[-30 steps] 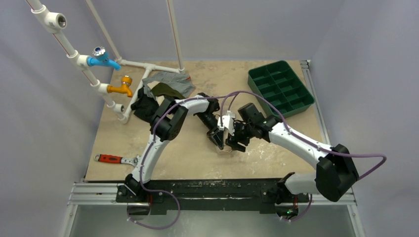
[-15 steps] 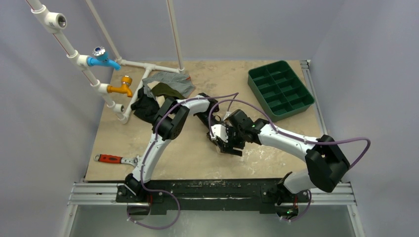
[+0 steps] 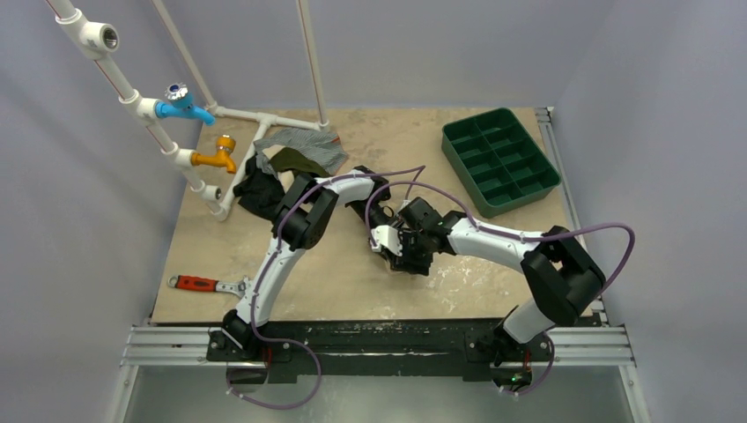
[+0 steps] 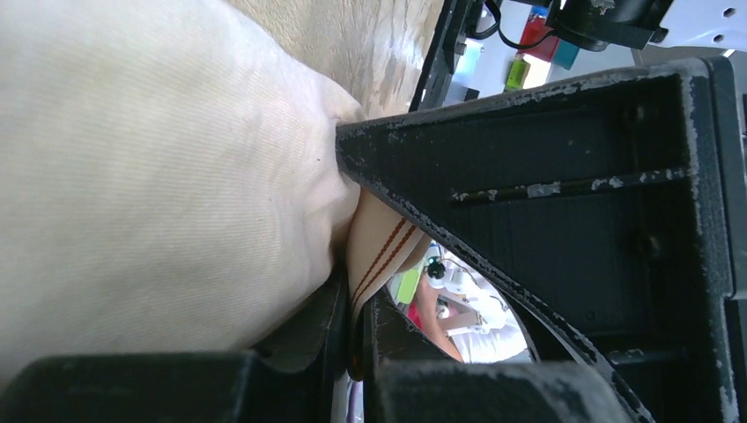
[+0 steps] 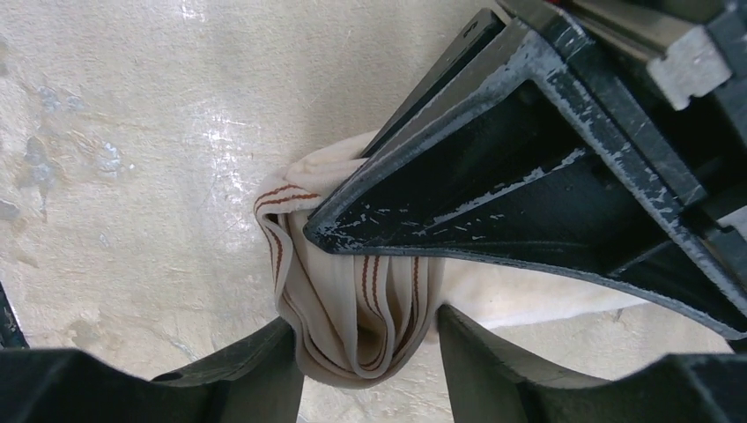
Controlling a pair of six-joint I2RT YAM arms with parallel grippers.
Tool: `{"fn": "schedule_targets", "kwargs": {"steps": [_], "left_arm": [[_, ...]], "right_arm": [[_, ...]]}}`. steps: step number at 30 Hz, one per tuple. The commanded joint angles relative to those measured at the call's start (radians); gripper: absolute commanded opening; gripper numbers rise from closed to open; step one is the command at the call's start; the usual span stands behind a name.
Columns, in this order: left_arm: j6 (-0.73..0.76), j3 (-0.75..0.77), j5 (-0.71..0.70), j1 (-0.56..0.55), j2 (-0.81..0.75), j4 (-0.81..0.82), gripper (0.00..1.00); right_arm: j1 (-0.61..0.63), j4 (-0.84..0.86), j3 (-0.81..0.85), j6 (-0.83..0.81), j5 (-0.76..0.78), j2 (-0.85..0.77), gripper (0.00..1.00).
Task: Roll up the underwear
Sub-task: Roll the underwear to the center of the board.
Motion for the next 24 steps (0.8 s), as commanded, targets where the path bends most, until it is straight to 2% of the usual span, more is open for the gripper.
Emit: {"fn": "schedule_targets", "kwargs": {"steps": [1, 10, 19, 22, 24], "left_arm": [[0.019, 0.028, 0.002, 0.006, 0.017, -0.007, 0.0], [0.019, 0.031, -0.001, 0.006, 0.022, -0.011, 0.0], [0.028, 0.03, -0.019, 0.007, 0.009, -0.016, 0.0], [0.036, 0.028, -0.026, 0.011, -0.005, -0.021, 0.08], [0.042, 0.024, -0.033, 0.014, -0.02, -0.023, 0.15]], "right_arm": [[0.004, 0.017, 0.051, -0.006, -0.049, -0.001, 0.52], [0.005, -0.008, 0.072, 0.0, -0.104, 0.025, 0.4], [0.004, -0.041, 0.056, 0.001, -0.159, 0.026, 0.09], [0.004, -0.063, 0.046, 0.002, -0.176, 0.027, 0.0], [0.002, -0.08, 0.041, -0.001, -0.191, 0.035, 0.0]]}}
